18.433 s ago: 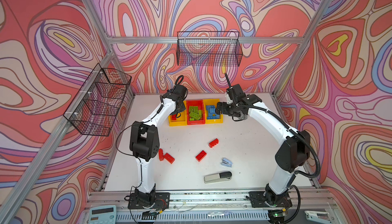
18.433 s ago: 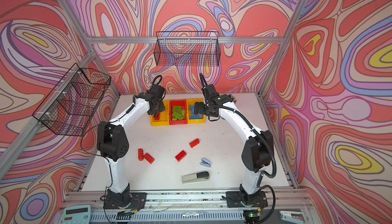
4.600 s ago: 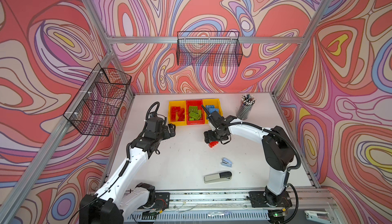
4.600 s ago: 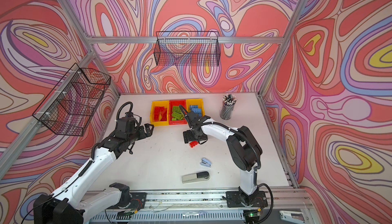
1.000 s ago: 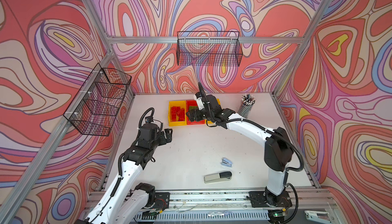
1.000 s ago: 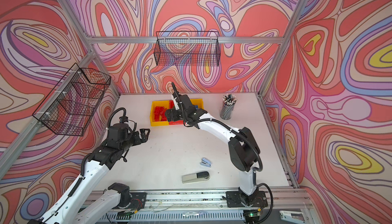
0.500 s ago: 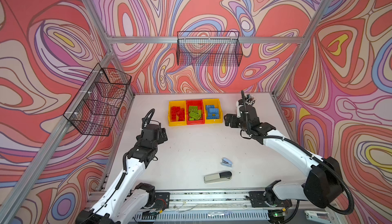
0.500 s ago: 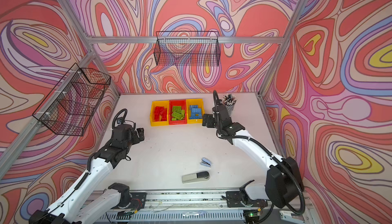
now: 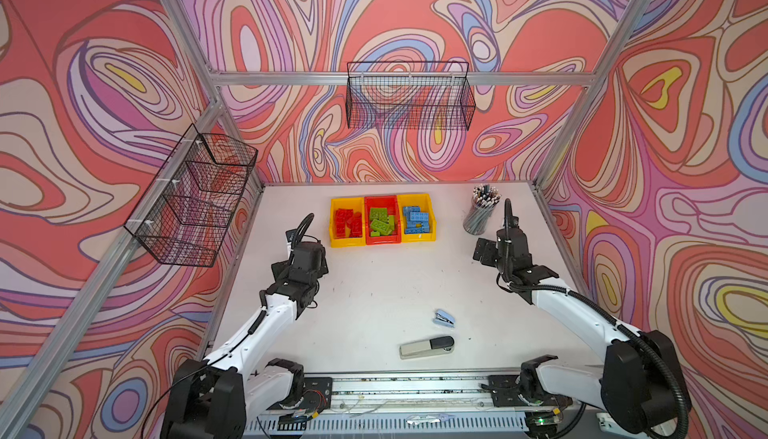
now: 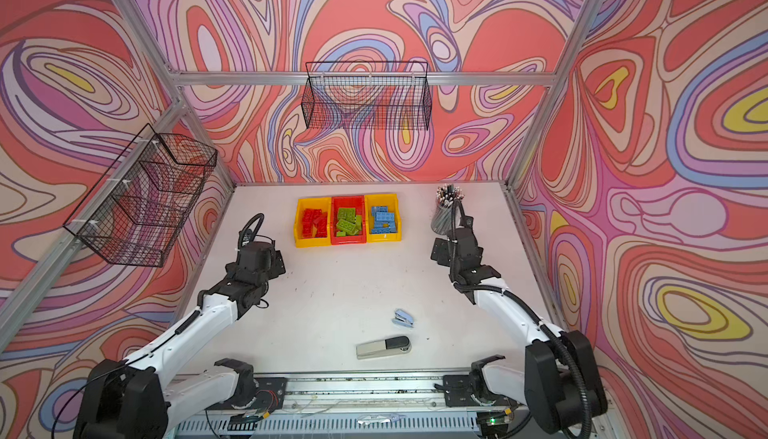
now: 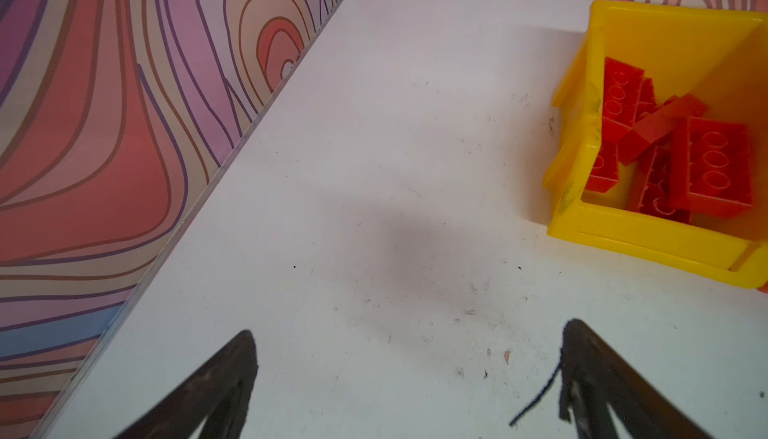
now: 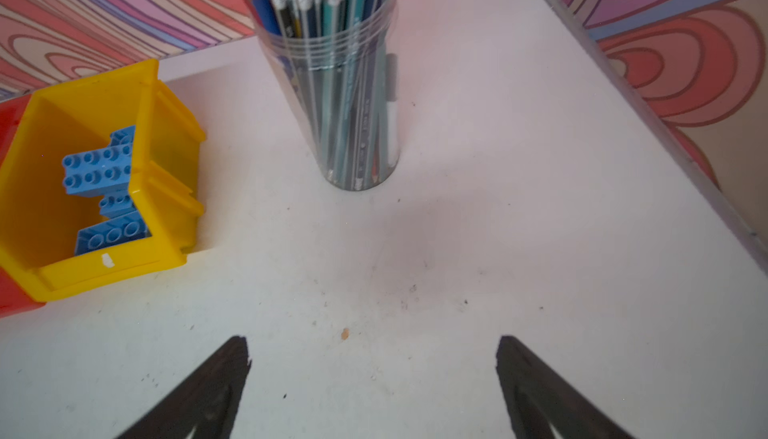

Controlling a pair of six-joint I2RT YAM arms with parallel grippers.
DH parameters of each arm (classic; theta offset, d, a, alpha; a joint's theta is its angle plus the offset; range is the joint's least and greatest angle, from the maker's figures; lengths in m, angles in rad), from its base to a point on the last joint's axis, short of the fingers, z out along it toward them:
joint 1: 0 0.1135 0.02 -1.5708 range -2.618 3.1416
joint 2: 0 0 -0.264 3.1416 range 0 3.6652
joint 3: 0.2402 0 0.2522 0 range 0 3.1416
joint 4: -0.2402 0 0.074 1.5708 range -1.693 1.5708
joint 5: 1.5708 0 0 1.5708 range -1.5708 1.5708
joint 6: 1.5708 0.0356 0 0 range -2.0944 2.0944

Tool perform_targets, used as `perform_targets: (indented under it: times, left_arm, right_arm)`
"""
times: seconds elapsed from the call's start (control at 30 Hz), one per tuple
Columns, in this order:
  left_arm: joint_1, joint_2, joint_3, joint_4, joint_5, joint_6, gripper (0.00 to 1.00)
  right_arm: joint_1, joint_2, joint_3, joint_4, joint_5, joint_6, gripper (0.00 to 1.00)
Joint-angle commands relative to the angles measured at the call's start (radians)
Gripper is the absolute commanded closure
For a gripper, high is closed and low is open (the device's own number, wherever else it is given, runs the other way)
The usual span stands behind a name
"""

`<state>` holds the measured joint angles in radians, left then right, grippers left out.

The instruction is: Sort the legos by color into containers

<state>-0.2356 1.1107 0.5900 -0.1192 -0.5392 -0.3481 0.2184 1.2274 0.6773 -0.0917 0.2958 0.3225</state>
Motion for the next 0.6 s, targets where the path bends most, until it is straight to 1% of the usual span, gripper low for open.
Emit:
perform_targets:
  times: [0.0, 0.1, 0.2, 0.3, 0.43, 0.53, 0.57]
  left_arm:
    - [0.005, 0.003, -0.026, 0.135, -0.042, 0.081, 0.00]
    - [0.013, 0.023, -0.052, 0.209, -0.030, 0.119, 0.00]
    - [0.028, 0.062, -0.081, 0.286, -0.013, 0.137, 0.00]
    - [0.043, 0.104, -0.120, 0.369, 0.003, 0.160, 0.00]
    - [0.085, 0.150, -0.149, 0.484, 0.071, 0.161, 0.00]
    - [0.115, 0.188, -0.169, 0.571, 0.106, 0.155, 0.00]
    - [0.120, 0.189, -0.165, 0.571, 0.117, 0.161, 0.00]
  right_arm:
    - [-0.062, -0.011, -0.049, 0.212, 0.072, -0.041, 0.02]
    - [-0.089, 0.037, -0.077, 0.345, 0.130, -0.082, 0.02]
    - [-0.113, 0.110, -0.074, 0.414, 0.150, -0.130, 0.02]
    - [-0.127, 0.150, -0.112, 0.554, 0.158, -0.177, 0.02]
    - [-0.158, 0.192, -0.180, 0.779, 0.088, -0.196, 0.02]
    - [-0.165, 0.245, -0.198, 0.853, 0.064, -0.209, 0.02]
    - [-0.169, 0.260, -0.210, 0.889, 0.054, -0.209, 0.02]
